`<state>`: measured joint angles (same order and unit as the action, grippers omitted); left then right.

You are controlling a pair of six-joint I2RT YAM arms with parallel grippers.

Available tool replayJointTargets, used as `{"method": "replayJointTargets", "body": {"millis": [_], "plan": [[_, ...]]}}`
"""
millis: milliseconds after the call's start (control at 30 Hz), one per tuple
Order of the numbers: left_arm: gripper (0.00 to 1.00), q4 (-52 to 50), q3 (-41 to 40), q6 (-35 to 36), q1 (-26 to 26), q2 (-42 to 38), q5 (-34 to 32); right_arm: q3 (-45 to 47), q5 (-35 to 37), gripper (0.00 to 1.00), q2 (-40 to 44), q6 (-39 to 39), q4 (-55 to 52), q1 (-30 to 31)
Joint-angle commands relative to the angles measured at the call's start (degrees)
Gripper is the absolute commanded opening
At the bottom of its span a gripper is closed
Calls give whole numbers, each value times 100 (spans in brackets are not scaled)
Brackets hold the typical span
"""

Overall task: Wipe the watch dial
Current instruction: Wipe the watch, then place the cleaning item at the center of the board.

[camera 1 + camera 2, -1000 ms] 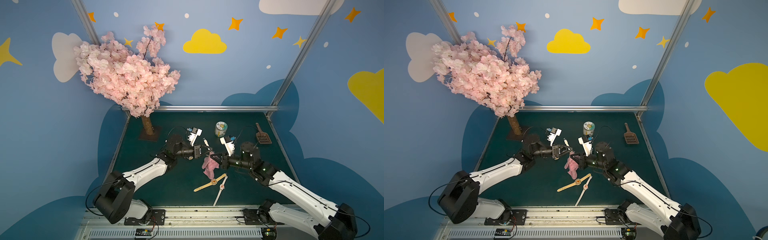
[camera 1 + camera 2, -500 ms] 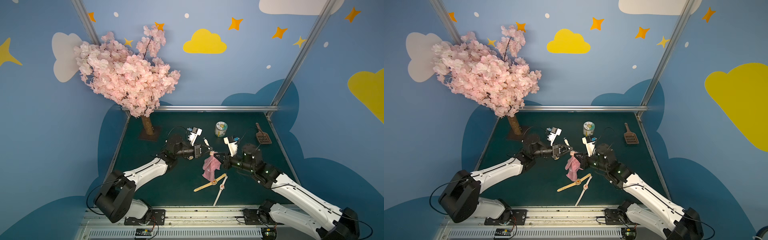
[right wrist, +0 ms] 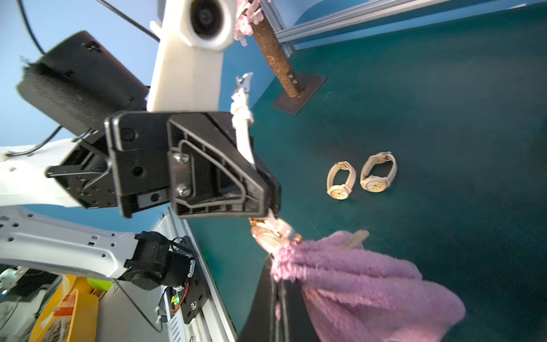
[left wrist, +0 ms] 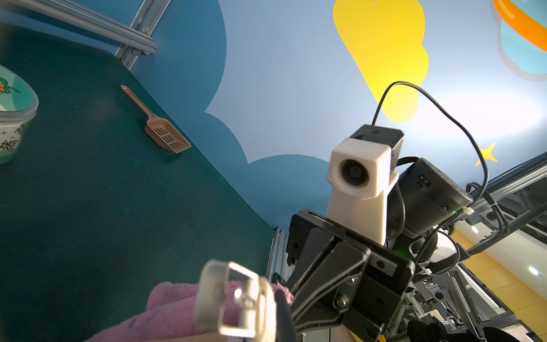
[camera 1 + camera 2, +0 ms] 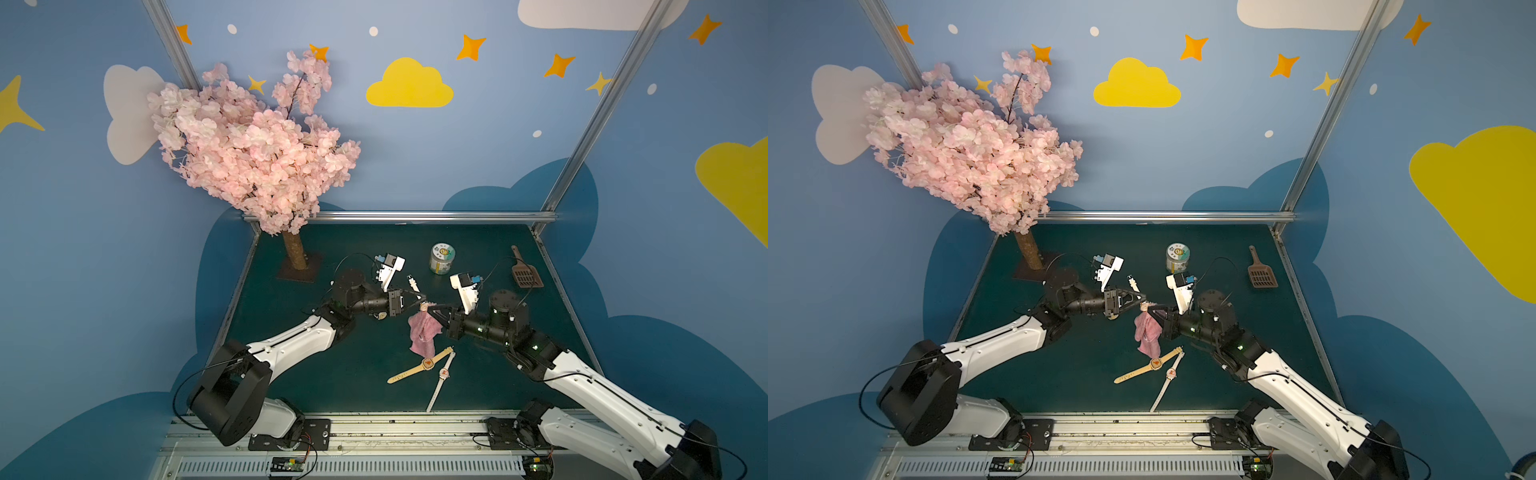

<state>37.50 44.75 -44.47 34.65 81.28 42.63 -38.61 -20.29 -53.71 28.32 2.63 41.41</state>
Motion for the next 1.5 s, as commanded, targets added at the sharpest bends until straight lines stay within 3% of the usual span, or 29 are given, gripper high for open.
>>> {"method": "replayJointTargets", "body": {"millis": [0,300,400,600,867,1133,1467], "plan": [[3,153,-63,-36,35,-27,139,-25,-500,0,-78,41,742,40],[3,164,-98,-40,37,-75,129,-349,999,0,-108,57,-484,39],[3,162,-107,-28,37,-89,131,-272,1203,0,54,71,-537,31],[3,170,-65,-27,37,-39,158,-151,372,0,121,-39,-77,29],[3,187,37,-10,30,47,169,-512,-599,0,-455,-201,279,34],[3,214,173,-18,-20,161,197,-1122,1143,0,-665,-522,-1565,-25],[3,362,118,-123,-158,197,278,-644,1640,0,-84,-125,-1858,-754]]}}
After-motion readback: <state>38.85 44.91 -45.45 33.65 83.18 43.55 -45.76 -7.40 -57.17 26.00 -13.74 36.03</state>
